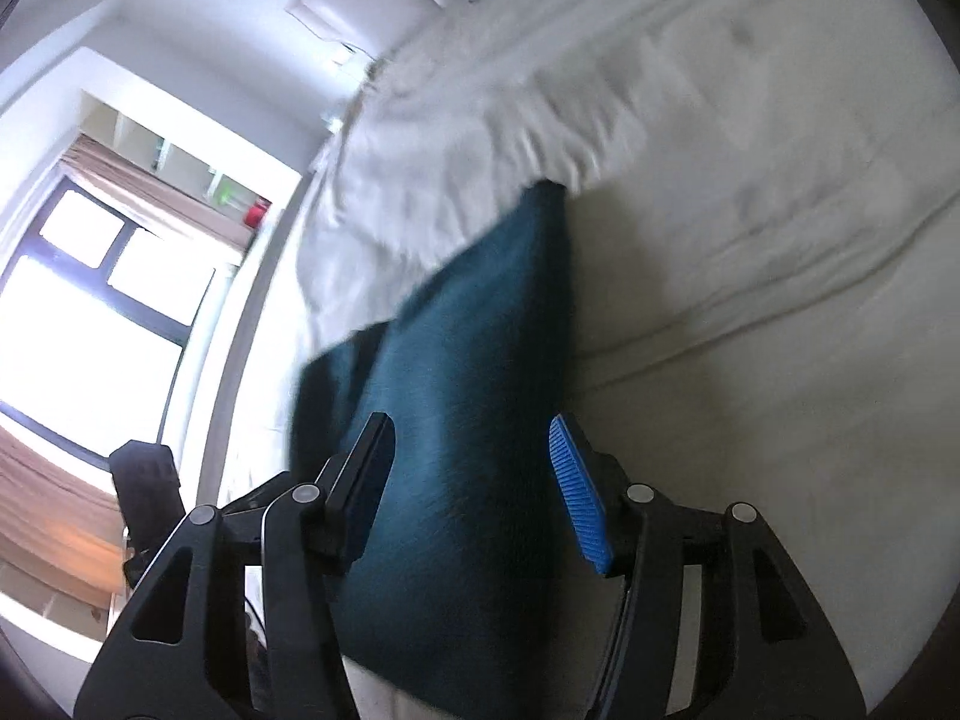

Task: Fold small clothes
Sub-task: 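Release the sweater and pull both grippers back from it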

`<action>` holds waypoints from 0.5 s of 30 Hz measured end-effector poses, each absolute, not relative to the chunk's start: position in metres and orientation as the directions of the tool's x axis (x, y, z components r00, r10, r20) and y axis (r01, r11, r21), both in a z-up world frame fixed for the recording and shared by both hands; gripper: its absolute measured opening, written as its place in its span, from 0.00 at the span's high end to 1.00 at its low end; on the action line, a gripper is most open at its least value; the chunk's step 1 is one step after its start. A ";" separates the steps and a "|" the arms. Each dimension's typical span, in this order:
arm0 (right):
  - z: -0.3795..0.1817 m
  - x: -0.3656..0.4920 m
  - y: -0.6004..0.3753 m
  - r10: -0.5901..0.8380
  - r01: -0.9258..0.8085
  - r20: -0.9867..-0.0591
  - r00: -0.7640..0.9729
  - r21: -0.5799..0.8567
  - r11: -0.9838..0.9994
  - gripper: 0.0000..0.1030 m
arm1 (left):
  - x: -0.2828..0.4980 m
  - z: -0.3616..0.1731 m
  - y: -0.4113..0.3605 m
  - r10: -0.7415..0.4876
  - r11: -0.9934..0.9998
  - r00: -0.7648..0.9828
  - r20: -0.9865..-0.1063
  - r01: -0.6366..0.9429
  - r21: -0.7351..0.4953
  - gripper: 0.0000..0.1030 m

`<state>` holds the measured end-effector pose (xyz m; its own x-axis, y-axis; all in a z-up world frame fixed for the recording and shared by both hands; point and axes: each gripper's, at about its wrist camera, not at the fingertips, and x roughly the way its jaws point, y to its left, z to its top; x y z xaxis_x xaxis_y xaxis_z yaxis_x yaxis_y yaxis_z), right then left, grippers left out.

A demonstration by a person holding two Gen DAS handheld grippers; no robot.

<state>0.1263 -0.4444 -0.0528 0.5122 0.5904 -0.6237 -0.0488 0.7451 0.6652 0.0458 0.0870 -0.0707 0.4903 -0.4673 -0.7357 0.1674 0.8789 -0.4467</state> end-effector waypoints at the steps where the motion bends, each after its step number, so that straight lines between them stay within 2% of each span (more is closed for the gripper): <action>1: -0.049 0.120 -0.440 0.586 -0.069 -0.626 0.514 0.651 0.756 0.48 | 0.041 -0.068 0.084 -0.449 0.889 0.507 -0.736 0.173 -0.423 0.67; 4: -0.045 0.118 -0.424 0.585 -0.105 -0.642 0.496 0.625 0.774 0.48 | 0.042 -0.073 0.070 -0.414 0.910 0.496 -0.764 0.197 -0.365 0.67; 7: -0.077 0.126 -0.416 0.556 -0.060 -0.697 0.454 0.599 0.799 0.50 | 0.044 -0.090 0.069 -0.393 0.919 0.475 -0.787 0.180 -0.350 0.67; 8: -0.086 0.129 -0.414 0.509 -0.052 -0.732 0.453 0.548 0.835 0.50 | 0.045 -0.095 0.072 -0.387 0.922 0.473 -0.792 0.169 -0.350 0.66; 9: -0.096 0.132 -0.413 0.496 -0.051 -0.750 0.437 0.530 0.846 0.49 | 0.046 -0.100 0.075 -0.381 0.924 0.473 -0.795 0.161 -0.347 0.62; 10: -0.106 0.134 -0.414 0.529 -0.041 -0.738 0.420 0.566 0.823 0.49 | 0.047 -0.104 0.077 -0.377 0.925 0.472 -0.797 0.156 -0.345 0.57; 12: -0.113 0.130 -0.418 0.546 -0.028 -0.720 0.429 0.594 0.804 0.48 | 0.047 -0.112 0.080 -0.390 0.919 0.458 -0.799 0.151 -0.363 0.55; 15: -0.105 0.124 -0.415 0.518 -0.045 -0.727 0.451 0.561 0.827 0.48 | 0.043 -0.111 0.080 -0.391 0.919 0.474 -0.789 0.158 -0.361 0.54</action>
<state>0.1240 -0.4152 -0.1050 0.4512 0.5177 -0.7269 -0.0453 0.8268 0.5606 0.0425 0.0804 -0.1114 0.4738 -0.3910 -0.7891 0.1580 0.9192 -0.3607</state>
